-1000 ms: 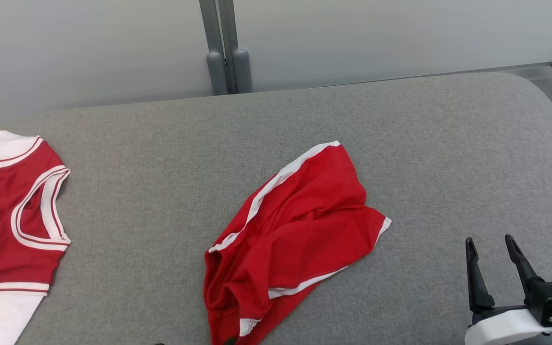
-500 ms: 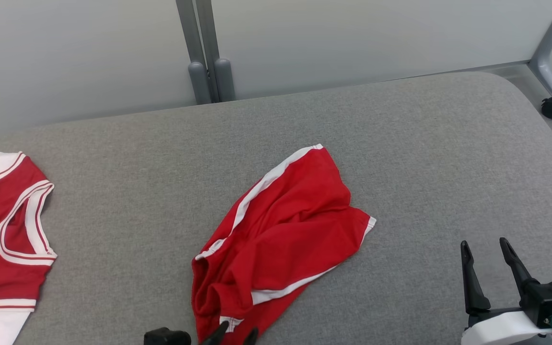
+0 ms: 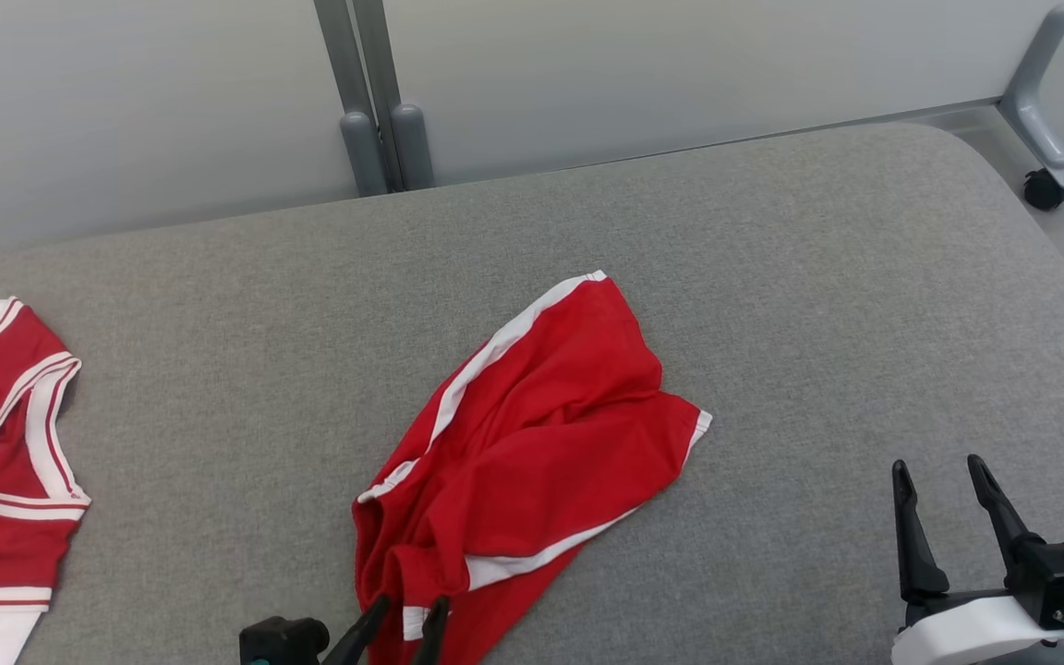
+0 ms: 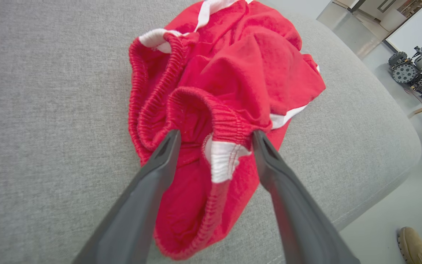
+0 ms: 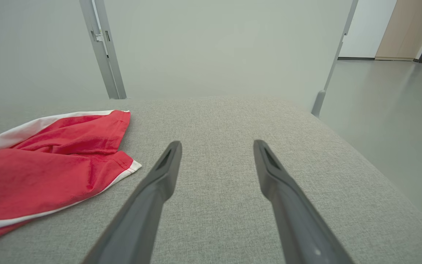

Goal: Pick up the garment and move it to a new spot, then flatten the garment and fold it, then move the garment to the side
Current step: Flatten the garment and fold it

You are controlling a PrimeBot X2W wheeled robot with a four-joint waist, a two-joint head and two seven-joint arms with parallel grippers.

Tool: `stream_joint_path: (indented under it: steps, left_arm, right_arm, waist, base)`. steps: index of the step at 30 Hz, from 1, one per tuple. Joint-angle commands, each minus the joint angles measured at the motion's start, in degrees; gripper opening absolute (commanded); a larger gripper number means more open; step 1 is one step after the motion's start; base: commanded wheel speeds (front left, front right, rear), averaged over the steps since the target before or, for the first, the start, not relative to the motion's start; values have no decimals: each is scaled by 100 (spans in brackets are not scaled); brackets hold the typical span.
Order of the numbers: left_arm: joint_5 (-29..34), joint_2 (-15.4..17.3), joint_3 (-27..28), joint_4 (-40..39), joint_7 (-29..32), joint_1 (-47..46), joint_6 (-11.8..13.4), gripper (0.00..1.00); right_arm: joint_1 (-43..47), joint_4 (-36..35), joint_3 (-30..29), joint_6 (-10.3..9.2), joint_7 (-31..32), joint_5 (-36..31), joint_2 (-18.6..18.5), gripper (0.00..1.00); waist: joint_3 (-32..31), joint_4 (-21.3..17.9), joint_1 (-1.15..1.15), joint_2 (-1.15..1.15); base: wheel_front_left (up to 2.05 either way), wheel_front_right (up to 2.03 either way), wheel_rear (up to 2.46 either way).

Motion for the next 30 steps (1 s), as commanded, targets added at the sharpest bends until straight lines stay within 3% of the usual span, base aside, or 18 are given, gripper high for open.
stream_joint_path:
  steps: [1, 4, 7, 12, 15, 16, 17, 20, 25, 27, 30]
  left_arm:
    - [-50, 12, 18, -11, -17, -71, 1, 100]
    - [-139, -35, -84, -67, 147, -30, -139, 100]
    - [-189, -85, -225, -40, 316, -51, -255, 0]
    - [-559, -139, -571, -314, 706, 202, -760, 0]
    - [-737, 162, -696, -569, 1026, 350, -884, 0]
    - [-715, 219, -681, -579, 1055, 349, -841, 57]
    - [-623, 294, -686, -575, 1099, 340, -771, 100]
    - [-817, 340, -468, -764, 1059, 388, -591, 100]
    - [-850, 947, -147, -1579, 1404, 404, -179, 100]
    - [-788, 1159, 92, -1888, 1411, 270, 61, 100]
    - [-576, 1229, 267, -1895, 1475, -36, 407, 100]
  right_arm:
    - [-52, 11, -3, -2, -20, 9, -9, 100]
    - [-36, -4, -22, -2, -20, 7, -9, 100]
    - [-50, 3, -32, -2, -20, 8, -10, 100]
    - [-64, 1, -4, -2, -20, 23, -13, 100]
    - [-33, -30, -53, -2, -20, 32, -7, 100]
    - [-16, -25, -64, -2, -20, 27, -8, 100]
    - [-1, -10, -58, -2, -20, 18, -8, 100]
    - [-3, 16, -50, -2, -20, 22, -10, 100]
    - [-63, -16, -22, -2, -19, 2, -8, 100]
    - [-70, -28, -56, -2, -20, 1, -13, 100]
    - [-84, -12, -36, -2, -20, -1, -7, 100]
  waist:
    - [-11, -9, 0, 0]
    - [-4, -5, 0, 0]
    - [13, -2, 0, 0]
    - [0, -53, 0, 0]
    - [39, -60, 0, 0]
    - [45, -55, 0, 0]
    - [44, -58, 0, 0]
    - [34, -111, 0, 0]
    - [65, -245, 0, 0]
    - [94, -268, 0, 0]
    - [161, -295, 0, 0]
  base:
    - [0, 0, 0]
    - [0, 0, 0]
    - [0, 0, 0]
    - [0, 0, 0]
    - [0, 0, 0]
    - [0, 0, 0]
    - [0, 0, 0]
    - [0, 0, 0]
    - [0, 0, 0]
    - [0, 0, 0]
    - [0, 0, 0]
